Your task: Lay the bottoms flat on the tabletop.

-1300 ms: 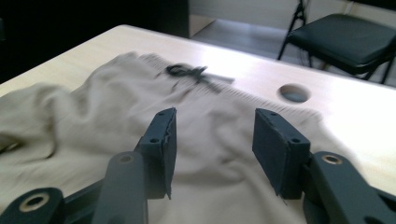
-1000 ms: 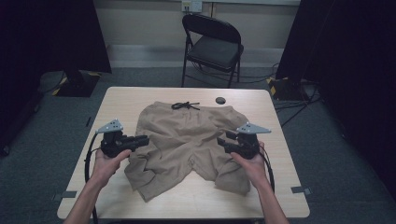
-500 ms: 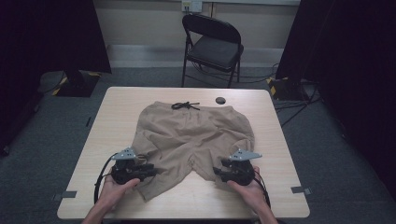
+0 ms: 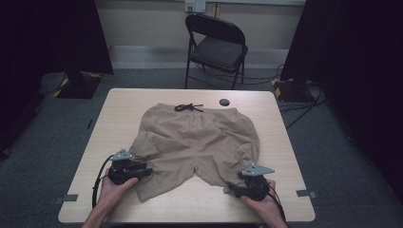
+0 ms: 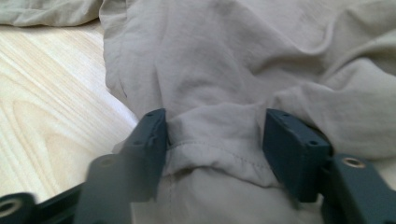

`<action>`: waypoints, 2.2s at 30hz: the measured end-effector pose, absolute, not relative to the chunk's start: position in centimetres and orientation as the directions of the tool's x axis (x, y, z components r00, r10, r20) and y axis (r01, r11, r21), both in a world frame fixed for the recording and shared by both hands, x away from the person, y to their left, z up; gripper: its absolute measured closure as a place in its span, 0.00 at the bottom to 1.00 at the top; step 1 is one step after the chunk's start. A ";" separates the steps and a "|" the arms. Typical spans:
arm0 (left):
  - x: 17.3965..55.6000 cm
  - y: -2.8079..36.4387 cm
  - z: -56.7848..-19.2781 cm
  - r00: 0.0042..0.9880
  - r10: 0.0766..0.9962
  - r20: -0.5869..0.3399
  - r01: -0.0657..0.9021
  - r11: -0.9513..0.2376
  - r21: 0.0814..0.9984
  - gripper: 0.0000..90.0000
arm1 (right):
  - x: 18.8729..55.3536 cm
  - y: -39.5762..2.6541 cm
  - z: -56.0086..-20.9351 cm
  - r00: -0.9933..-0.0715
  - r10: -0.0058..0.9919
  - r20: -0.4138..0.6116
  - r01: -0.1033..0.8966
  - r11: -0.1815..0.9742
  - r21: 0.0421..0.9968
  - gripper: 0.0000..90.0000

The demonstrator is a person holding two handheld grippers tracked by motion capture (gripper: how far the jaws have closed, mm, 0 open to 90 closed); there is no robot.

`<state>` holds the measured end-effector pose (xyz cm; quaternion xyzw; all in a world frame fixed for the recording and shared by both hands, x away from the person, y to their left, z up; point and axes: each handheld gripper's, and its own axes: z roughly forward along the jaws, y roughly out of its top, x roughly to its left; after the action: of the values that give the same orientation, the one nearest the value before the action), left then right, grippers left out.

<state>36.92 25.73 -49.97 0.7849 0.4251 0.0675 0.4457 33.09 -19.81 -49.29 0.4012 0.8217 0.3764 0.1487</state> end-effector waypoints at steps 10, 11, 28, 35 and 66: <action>37.0 26.0 -50.1 0.623 0.724 -0.296 0.616 -0.220 0.756 0.66 | 33.8 -18.9 -47.8 -0.694 0.703 0.155 0.521 0.341 0.782 0.95; 37.0 26.0 -50.1 0.621 0.723 -0.303 0.618 -0.214 0.757 0.66 | 33.9 -18.7 -47.2 -0.702 0.693 0.164 0.510 0.328 0.795 0.96; 37.2 26.2 -50.2 0.632 0.712 -0.305 0.616 -0.222 0.756 0.66 | 45.8 -17.5 -44.2 -0.588 0.769 0.252 0.555 0.156 0.817 0.90; 37.1 26.2 -50.2 0.632 0.712 -0.306 0.615 -0.220 0.757 0.66 | 47.1 -18.1 -48.2 -0.508 0.829 0.233 0.636 0.178 0.751 0.80; 37.1 26.2 -50.2 0.632 0.711 -0.308 0.613 -0.216 0.760 0.65 | 43.9 -17.1 -48.1 -0.469 0.869 0.158 0.586 0.172 0.792 0.68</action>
<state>37.06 26.16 -50.21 0.7778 0.4256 0.0537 0.4594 43.87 -17.08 -48.08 0.4871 0.7468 0.4203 0.1685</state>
